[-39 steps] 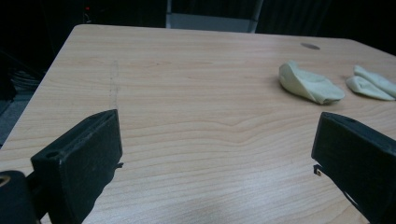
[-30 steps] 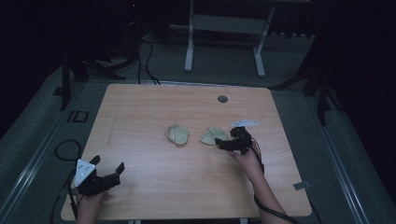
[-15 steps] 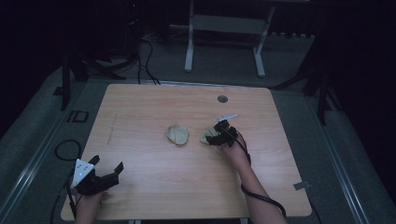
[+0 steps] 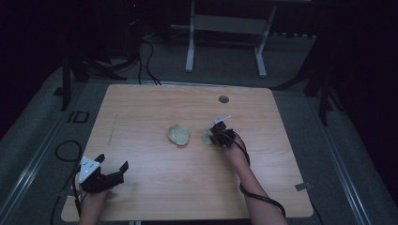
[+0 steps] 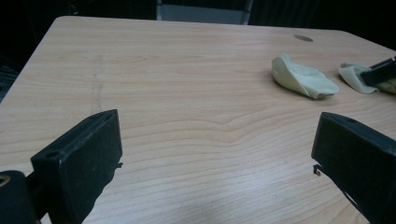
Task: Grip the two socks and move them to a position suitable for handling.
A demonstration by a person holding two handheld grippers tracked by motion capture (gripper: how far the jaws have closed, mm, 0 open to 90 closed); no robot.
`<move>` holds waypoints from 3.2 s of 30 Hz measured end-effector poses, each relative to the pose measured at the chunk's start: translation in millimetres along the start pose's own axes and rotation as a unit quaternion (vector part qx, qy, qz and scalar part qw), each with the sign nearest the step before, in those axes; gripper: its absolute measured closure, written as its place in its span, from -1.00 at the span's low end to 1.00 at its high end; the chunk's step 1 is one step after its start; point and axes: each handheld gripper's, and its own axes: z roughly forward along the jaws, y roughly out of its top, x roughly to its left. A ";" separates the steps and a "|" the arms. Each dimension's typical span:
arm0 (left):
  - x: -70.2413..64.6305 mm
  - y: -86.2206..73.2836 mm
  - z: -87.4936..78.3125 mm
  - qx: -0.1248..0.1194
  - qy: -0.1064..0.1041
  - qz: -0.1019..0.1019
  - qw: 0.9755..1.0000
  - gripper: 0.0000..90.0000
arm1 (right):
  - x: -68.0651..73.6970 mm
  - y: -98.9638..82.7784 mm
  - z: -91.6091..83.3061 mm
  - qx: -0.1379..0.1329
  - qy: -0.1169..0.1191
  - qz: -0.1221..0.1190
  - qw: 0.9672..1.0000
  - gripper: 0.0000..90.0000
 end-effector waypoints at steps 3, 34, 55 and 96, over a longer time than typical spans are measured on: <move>-3.5 -1.7 0.8 0.007 -0.004 0.008 1.000 -0.96 | 0.4 0.4 -1.6 -0.001 0.001 0.001 1.000 0.85; -49.9 5.5 7.6 0.054 -0.076 -0.001 0.996 -0.96 | 115.9 -87.3 -123.7 -0.087 0.041 -0.056 0.994 0.85; -146.0 -8.9 27.3 0.175 -0.273 0.123 0.938 -0.28 | 135.3 -92.6 -112.7 -0.059 0.136 -0.121 0.982 0.06; -164.6 25.7 51.9 0.217 -0.276 0.175 0.920 0.95 | 49.2 -107.2 -162.1 -0.104 0.143 -0.039 0.983 0.85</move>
